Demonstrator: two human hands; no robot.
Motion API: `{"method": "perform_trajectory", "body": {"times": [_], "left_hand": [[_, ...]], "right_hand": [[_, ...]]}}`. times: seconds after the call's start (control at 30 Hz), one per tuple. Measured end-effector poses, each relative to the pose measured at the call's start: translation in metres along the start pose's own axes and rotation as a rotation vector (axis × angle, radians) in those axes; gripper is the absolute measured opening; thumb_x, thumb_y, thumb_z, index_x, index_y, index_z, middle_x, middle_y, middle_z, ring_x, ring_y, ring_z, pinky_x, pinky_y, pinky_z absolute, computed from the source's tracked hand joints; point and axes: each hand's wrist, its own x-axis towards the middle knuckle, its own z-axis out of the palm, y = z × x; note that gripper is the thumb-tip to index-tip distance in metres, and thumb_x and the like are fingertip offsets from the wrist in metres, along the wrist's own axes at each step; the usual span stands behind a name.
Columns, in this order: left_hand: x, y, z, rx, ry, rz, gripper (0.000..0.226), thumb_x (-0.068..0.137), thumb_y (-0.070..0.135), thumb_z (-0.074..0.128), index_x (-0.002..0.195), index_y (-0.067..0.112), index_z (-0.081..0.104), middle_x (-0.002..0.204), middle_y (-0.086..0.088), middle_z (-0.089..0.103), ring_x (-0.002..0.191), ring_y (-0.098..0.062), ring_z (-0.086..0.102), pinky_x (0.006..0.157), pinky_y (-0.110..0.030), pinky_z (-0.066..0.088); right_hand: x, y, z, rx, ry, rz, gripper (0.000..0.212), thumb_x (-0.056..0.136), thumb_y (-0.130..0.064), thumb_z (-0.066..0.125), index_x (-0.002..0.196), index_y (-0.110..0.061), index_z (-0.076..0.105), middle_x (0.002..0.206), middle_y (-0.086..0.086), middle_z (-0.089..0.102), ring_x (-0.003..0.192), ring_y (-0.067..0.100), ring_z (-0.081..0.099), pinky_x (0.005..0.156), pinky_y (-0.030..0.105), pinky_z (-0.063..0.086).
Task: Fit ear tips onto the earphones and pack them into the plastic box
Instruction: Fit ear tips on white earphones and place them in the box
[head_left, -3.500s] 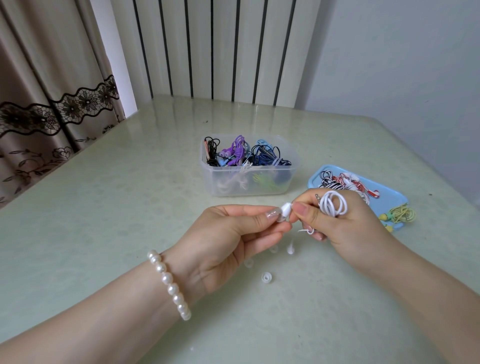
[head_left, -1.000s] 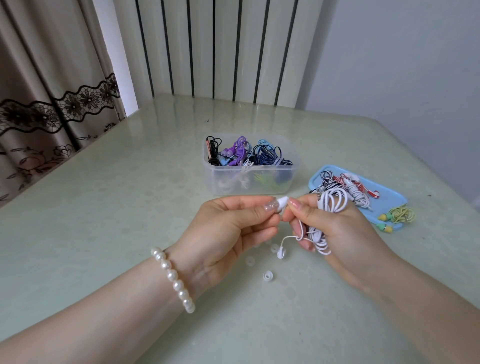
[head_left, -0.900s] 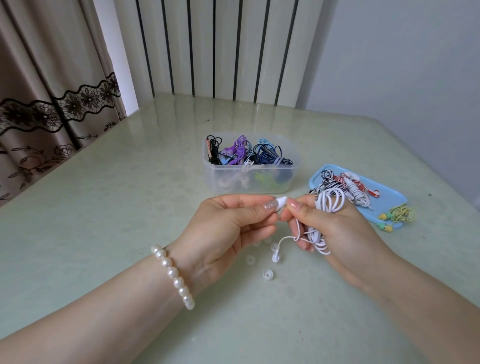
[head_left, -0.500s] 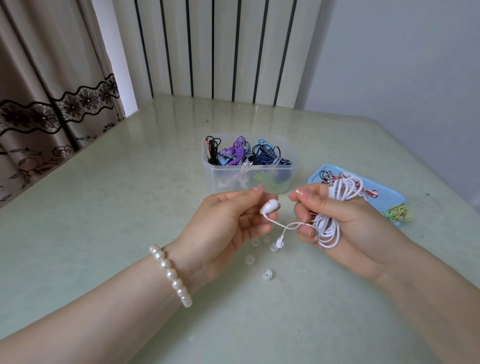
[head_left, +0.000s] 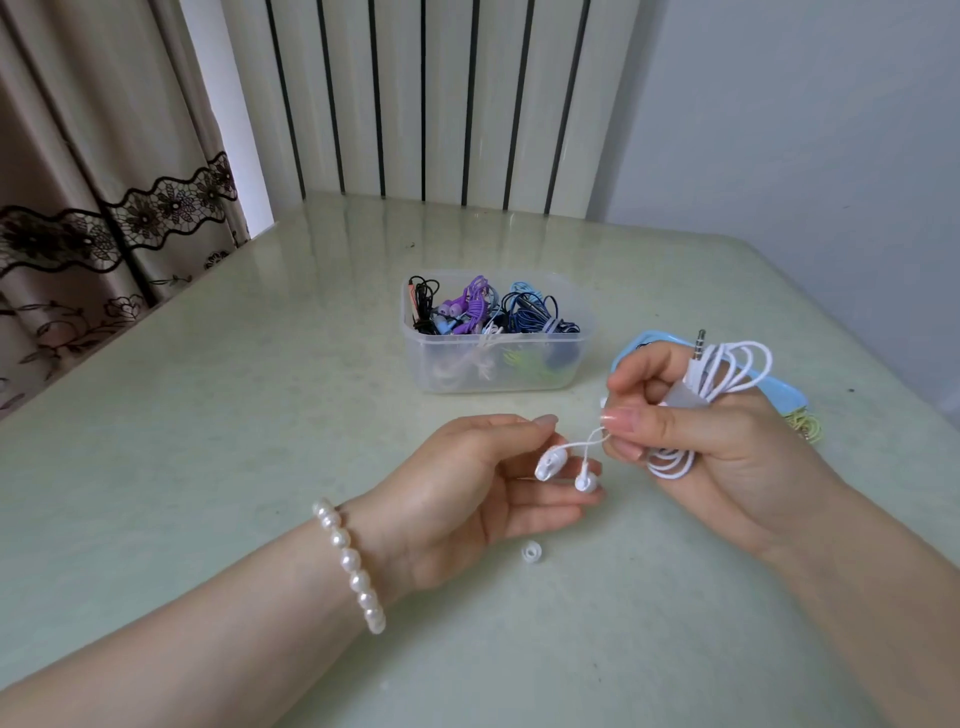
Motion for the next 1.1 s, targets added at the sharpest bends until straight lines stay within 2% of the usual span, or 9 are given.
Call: {"method": "perform_trajectory", "body": {"times": [0.13,0.3,0.4,0.53,0.67,0.77,0.9,1.0,1.1], "left_hand": [[-0.002,0.002,0.001,-0.105,-0.040,-0.043,0.016,0.087,0.001,0.048,0.101,0.001,0.055,0.092,-0.020,0.068,0.074,-0.028,0.070,0.068,-0.034,0.058],[0.000,0.003,-0.003,-0.075,-0.001,0.017,0.021,0.082,-0.012,0.047,0.088,-0.007,0.067,0.082,-0.018,0.070,0.070,-0.021,0.070,0.070,-0.030,0.057],[0.001,0.003,-0.006,-0.031,0.034,0.068,0.017,0.079,-0.011,0.054,0.092,-0.011,0.065,0.082,-0.018,0.069,0.066,-0.019,0.069,0.059,-0.023,0.058],[0.002,0.000,-0.005,0.026,0.069,0.110,0.017,0.068,0.001,0.063,0.084,-0.004,0.065,0.072,-0.013,0.069,0.065,-0.019,0.069,0.063,-0.025,0.057],[0.002,-0.002,-0.004,0.048,0.131,0.134,0.027,0.060,0.013,0.067,0.081,-0.003,0.064,0.065,-0.008,0.068,0.058,-0.017,0.065,0.056,-0.023,0.057],[0.001,-0.001,-0.003,0.058,0.130,0.140,0.027,0.059,0.018,0.067,0.078,-0.001,0.064,0.070,-0.012,0.070,0.062,-0.020,0.069,0.057,-0.023,0.057],[0.000,0.005,-0.006,0.088,0.131,0.166,0.026,0.075,0.026,0.059,0.081,0.000,0.064,0.084,-0.018,0.071,0.077,-0.023,0.071,0.065,-0.028,0.057],[0.000,0.009,-0.009,0.139,0.159,0.192,0.019,0.085,0.016,0.055,0.087,-0.001,0.064,0.085,-0.015,0.072,0.078,-0.022,0.071,0.068,-0.030,0.057],[0.000,0.014,-0.012,0.262,0.206,0.246,0.011,0.084,0.008,0.059,0.079,0.003,0.067,0.077,-0.008,0.072,0.068,-0.016,0.067,0.059,-0.023,0.054]], "right_hand": [[-0.001,-0.002,0.002,-0.064,0.023,-0.004,0.040,0.042,0.018,0.066,0.058,-0.018,0.066,0.047,0.000,0.046,0.044,0.012,0.045,0.045,0.019,0.040],[-0.001,-0.004,-0.001,-0.268,0.107,-0.023,0.023,0.056,0.004,0.056,0.057,-0.017,0.067,0.045,0.002,0.041,0.040,0.012,0.036,0.042,0.020,0.030],[-0.002,-0.006,0.003,-0.540,0.122,-0.024,0.008,0.057,-0.008,0.073,0.060,-0.013,0.068,0.046,0.003,0.036,0.042,0.012,0.032,0.041,0.014,0.027],[-0.005,-0.003,0.010,-0.705,0.062,-0.052,0.018,0.058,-0.007,0.081,0.072,-0.007,0.071,0.039,-0.009,0.041,0.039,0.003,0.035,0.044,0.007,0.026],[-0.004,0.009,0.010,-0.861,0.096,-0.123,0.023,0.055,-0.015,0.085,0.076,-0.013,0.074,0.060,-0.018,0.054,0.054,0.000,0.049,0.054,0.008,0.033],[-0.003,0.013,0.008,-0.863,0.097,-0.156,0.019,0.058,-0.026,0.078,0.075,-0.018,0.074,0.066,-0.011,0.054,0.059,0.002,0.052,0.059,0.010,0.036],[-0.001,0.002,0.007,-0.732,0.146,-0.158,0.010,0.065,-0.014,0.078,0.073,-0.015,0.073,0.064,0.003,0.062,0.053,0.002,0.050,0.055,0.009,0.037],[0.001,-0.009,-0.002,-0.583,0.244,-0.076,0.006,0.060,-0.024,0.072,0.064,-0.020,0.073,0.051,0.003,0.050,0.046,0.010,0.039,0.046,0.016,0.033],[0.002,-0.016,-0.010,-0.561,0.245,0.000,0.017,0.056,-0.034,0.070,0.062,-0.018,0.073,0.053,0.008,0.045,0.052,0.017,0.037,0.052,0.025,0.031]]}}
